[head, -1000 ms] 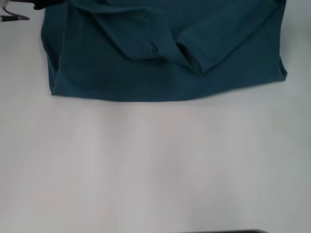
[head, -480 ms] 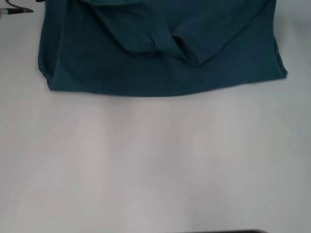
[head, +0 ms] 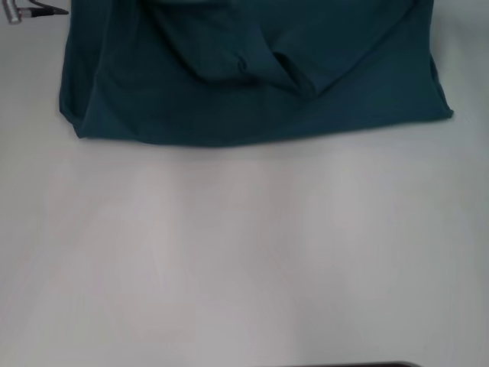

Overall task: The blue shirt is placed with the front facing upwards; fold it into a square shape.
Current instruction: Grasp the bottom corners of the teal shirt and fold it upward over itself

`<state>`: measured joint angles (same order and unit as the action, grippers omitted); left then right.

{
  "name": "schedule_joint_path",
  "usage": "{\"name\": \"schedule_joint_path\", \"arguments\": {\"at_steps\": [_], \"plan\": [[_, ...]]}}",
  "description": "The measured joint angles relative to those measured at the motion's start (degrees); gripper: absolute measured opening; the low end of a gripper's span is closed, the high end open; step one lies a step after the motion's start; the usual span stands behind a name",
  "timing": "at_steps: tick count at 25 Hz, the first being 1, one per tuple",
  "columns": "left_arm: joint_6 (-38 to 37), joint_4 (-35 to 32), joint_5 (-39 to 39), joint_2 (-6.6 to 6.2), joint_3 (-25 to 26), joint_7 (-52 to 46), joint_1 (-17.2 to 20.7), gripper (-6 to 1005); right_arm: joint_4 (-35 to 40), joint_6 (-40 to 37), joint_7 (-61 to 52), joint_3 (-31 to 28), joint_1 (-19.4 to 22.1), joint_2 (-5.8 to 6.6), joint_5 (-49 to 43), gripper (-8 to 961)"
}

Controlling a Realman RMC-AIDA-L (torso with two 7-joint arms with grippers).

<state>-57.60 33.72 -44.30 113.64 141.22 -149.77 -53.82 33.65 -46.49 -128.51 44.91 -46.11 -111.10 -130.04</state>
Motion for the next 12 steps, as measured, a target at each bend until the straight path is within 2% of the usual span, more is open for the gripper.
{"name": "schedule_joint_path", "arguments": {"at_steps": [4,12], "plan": [[0.98,0.1,-0.07,0.17,0.27,-1.08,0.61,33,-0.32,2.53,0.02,2.25,0.07,-0.46,-0.03,16],[4.36,0.47,-0.45,0.73,0.67,-1.9,1.06,34,-0.02,6.06,0.02,3.15,-0.14,-1.54,-0.03,16]]}}
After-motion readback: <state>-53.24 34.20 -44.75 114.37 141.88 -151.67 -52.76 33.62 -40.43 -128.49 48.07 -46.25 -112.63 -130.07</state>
